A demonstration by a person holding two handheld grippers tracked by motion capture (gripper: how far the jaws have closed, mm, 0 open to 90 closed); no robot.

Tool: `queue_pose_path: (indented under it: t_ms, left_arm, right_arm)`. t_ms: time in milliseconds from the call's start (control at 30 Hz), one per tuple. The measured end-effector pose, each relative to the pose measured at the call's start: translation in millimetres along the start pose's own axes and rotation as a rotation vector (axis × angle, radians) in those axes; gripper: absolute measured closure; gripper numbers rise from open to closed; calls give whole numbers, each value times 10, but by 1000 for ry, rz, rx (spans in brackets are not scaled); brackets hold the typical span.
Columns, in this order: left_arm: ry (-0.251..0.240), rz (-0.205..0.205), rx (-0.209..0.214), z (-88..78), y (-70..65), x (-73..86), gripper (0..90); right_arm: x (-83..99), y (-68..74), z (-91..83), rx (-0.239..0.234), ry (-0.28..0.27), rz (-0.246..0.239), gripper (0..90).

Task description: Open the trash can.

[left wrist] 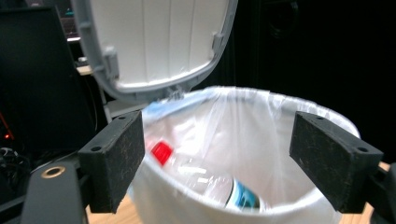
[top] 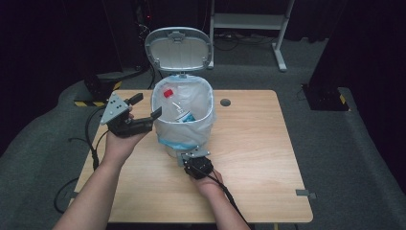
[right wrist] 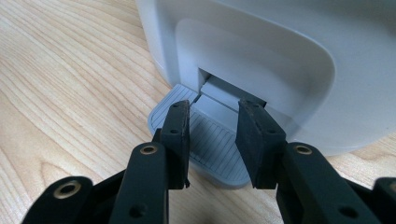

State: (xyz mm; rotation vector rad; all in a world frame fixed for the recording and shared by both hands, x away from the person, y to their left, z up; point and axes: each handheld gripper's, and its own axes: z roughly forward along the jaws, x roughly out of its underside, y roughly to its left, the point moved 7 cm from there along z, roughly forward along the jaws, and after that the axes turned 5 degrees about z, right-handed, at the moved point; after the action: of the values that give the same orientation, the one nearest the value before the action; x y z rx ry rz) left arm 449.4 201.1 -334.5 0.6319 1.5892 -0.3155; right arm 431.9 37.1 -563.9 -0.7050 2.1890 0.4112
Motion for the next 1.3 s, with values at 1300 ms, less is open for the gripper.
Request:
queue_pose_path:
  t_ms: [1300]
  left_arm:
    - [289, -120, -17, -242, 108, 1571, 184]
  right_arm:
    - [-5, -7, 3, 4, -6, -12, 648]
